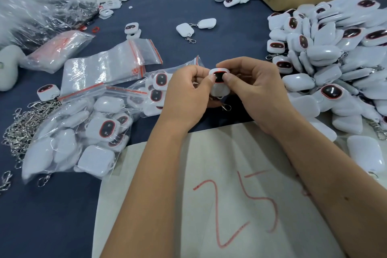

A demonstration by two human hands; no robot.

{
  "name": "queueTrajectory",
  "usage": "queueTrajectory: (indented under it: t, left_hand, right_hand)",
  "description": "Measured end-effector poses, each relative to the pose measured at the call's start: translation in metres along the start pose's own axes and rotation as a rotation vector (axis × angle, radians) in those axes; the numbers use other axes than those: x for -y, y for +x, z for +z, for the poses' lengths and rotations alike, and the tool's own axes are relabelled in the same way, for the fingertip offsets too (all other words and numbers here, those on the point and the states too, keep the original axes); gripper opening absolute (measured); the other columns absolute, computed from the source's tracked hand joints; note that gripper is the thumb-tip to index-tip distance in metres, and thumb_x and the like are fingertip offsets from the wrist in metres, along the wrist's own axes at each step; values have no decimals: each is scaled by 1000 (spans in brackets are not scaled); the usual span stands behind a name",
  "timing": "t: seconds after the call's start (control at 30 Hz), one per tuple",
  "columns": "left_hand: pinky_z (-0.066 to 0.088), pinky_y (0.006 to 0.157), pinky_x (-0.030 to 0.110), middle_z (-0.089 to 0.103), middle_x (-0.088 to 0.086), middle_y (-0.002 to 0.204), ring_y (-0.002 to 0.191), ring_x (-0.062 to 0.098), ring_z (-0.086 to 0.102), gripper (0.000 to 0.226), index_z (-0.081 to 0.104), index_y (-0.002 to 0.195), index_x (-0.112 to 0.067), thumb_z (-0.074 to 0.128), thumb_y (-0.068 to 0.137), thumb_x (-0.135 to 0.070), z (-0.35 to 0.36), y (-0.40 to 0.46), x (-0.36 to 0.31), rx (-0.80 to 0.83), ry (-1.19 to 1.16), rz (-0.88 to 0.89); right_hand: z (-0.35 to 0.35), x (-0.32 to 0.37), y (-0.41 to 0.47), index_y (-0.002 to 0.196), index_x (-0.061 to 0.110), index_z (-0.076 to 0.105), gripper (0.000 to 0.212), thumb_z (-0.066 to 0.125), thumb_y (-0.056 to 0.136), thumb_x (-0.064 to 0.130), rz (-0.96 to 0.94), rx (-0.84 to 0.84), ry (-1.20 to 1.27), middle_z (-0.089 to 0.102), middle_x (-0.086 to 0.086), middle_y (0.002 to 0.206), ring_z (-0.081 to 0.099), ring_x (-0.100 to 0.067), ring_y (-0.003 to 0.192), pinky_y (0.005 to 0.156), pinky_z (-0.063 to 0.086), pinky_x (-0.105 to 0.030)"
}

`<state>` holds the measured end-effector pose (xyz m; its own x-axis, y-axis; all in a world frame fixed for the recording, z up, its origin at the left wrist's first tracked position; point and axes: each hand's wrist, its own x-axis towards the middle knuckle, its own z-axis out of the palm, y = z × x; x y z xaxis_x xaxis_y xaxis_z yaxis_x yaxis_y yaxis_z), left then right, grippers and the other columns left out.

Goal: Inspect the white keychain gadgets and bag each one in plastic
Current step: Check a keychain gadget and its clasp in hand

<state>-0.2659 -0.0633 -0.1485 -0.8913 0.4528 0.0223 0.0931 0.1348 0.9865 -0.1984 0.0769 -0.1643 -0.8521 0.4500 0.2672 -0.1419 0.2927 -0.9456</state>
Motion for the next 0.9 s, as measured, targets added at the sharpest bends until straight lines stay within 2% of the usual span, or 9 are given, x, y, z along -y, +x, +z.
queueTrajectory:
  t: [0.17,0.3,0.4,0.6,0.73,0.8,0.9]
  left_hand:
    - [63,63,29,71,15,92,73,12,73,15,68,104,1,61,104,-12,-1,-1,-1,35,13,8]
    - [64,67,32,69,2,80,75,14,74,9,66,102,-1,69,98,-8,-1,-2,-1,75,53,25]
    - [64,67,32,68,1,77,71,13,73,14,63,104,0,72,94,-5,-1,-3,-1,85,68,38]
    - [63,68,32,75,10,79,78,27,77,18,61,105,-1,72,92,3,-5,-4,-3,109,-25,20]
    - [57,62,27,73,6,71,61,19,69,19,61,103,0,74,90,4,-5,-3,-3,90,-42,19]
    - [56,59,29,73,6,70,57,17,66,17,63,102,2,73,89,4,-5,-2,-2,71,-58,19]
    - [60,63,37,75,11,76,63,24,69,17,65,101,1,76,88,4,-2,-3,-3,23,-97,19]
  right_hand:
    - [-2,1,1,102,12,78,15,68,96,4,41,-14,14,80,-3,93,76,-21,89,86,63,-38]
    - [-1,1,1,97,17,79,15,70,94,6,60,-26,12,80,-1,89,76,-23,87,85,64,-41]
    - [1,1,1,99,16,78,12,70,95,8,72,-27,32,80,-2,90,76,-23,88,85,63,-45]
    - [0,0,0,105,15,78,13,70,96,9,39,-11,80,80,-3,93,76,-20,87,83,62,-34]
    - [0,2,-2,107,12,77,13,71,96,8,7,3,108,80,-4,93,75,-17,86,82,61,-31]
    - [1,2,-2,107,11,77,13,71,97,7,-6,9,123,80,-4,92,75,-15,84,80,60,-29]
    - [2,4,-3,109,13,77,14,70,97,9,-15,7,148,79,-6,94,74,-15,85,80,61,-31]
